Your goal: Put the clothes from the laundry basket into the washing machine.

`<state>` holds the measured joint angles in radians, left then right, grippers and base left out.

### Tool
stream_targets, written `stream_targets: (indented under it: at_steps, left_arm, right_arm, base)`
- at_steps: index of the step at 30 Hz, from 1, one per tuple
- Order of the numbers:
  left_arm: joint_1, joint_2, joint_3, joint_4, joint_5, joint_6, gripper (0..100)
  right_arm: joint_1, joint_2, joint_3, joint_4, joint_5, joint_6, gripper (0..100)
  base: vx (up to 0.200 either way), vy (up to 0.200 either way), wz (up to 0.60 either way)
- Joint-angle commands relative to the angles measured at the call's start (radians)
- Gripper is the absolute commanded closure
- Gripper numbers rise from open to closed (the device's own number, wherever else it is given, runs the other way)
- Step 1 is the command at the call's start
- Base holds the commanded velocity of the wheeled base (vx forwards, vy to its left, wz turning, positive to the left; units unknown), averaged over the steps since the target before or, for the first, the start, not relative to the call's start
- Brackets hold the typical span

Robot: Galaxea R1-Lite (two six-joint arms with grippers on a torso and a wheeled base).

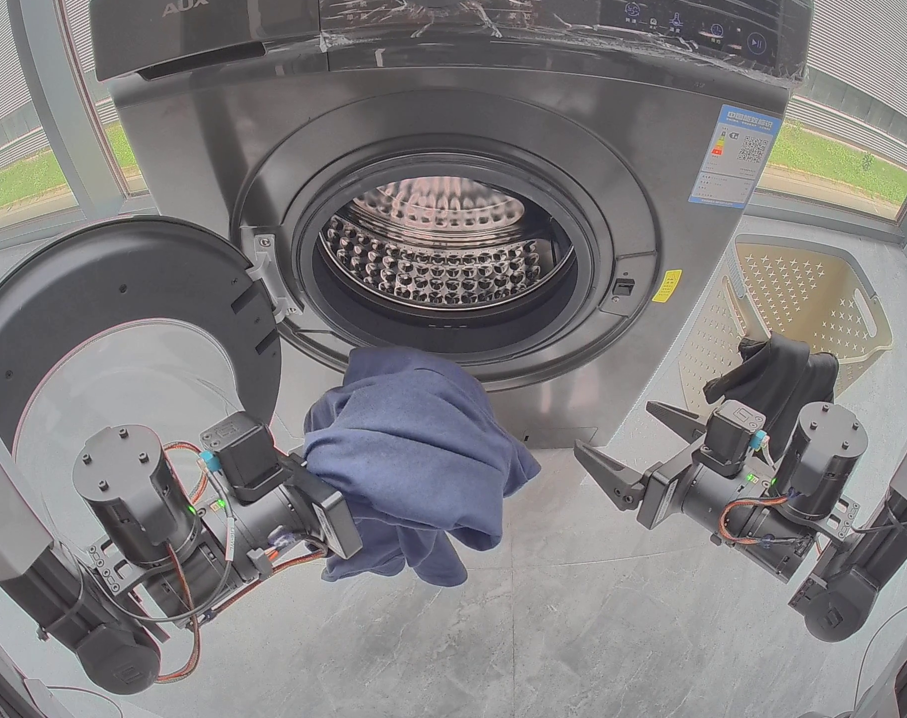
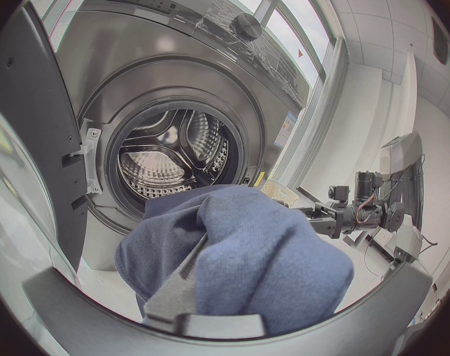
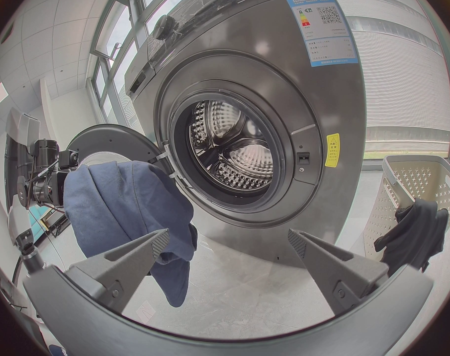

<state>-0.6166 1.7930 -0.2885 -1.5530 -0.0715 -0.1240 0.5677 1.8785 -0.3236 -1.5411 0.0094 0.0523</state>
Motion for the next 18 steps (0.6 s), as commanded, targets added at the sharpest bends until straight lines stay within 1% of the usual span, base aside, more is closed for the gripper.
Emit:
stream_targets:
  at_steps: [1,4,11,17,18]
  left_arm:
    - [-0.012,0.006,0.011,-0.001,0.001,0.006,100]
    - [-0.015,0.003,0.008,0.001,-0.002,0.006,100]
    - [-0.015,0.02,0.0,0.001,-0.005,0.0,100]
    - [-0.015,0.036,-0.001,0.001,-0.004,0.007,100]
    - [-0.017,0.043,0.0,-0.001,-0.002,0.009,100]
  right_arm:
    - [0.006,0.007,-0.005,-0.001,0.0,0.0,0]
    - [0.008,0.008,-0.006,-0.001,0.001,0.0,0]
    - [0.018,0.016,0.001,-0.001,0.0,0.001,0]
    - [0.017,0.016,0.005,-0.001,0.0,0.001,0]
    - [0.017,0.016,0.005,-0.001,0.0,0.001,0]
  base:
    - [0.0,0.0,0.0]
    - [0.0,0.0,0.0]
    - [0.2,0.0,0.0]
    - [0.2,0.0,0.0]
    - [0.0,0.0,0.0]
